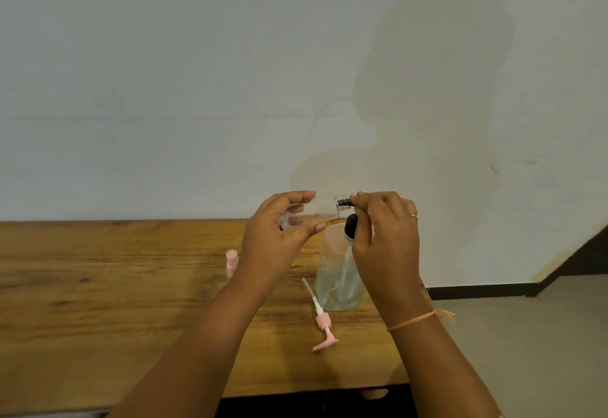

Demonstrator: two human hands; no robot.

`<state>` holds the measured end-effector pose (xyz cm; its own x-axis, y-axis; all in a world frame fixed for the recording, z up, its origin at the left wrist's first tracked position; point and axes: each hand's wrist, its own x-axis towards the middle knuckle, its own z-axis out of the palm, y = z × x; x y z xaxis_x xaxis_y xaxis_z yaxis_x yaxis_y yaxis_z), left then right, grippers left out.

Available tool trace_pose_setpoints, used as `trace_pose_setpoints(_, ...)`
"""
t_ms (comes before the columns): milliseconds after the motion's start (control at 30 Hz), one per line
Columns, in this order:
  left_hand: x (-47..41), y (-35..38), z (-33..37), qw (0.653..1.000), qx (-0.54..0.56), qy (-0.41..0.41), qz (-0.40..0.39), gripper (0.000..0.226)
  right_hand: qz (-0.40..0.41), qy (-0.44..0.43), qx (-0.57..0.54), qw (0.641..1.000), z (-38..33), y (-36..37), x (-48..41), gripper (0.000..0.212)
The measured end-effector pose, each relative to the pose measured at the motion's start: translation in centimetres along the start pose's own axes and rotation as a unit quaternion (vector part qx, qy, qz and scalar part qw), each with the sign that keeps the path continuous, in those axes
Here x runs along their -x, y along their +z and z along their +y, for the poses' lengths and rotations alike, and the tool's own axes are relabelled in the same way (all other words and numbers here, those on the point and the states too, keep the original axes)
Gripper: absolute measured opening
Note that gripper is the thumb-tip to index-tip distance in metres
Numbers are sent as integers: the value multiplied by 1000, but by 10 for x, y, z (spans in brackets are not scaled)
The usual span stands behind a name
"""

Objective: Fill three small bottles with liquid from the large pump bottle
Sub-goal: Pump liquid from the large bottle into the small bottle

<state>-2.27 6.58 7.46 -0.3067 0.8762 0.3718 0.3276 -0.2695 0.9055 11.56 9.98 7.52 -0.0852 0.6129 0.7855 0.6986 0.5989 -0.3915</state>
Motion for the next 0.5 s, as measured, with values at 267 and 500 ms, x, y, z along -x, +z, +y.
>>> trace_pose_setpoints(267,2,-1,-1,1000,-8,-5,5,41,-2,9,30,999,0,4,0,20)
trace_pose_setpoints(500,1,1,-4,1000,-2,-12,4,39,27,9,18,999,8,17,8,14)
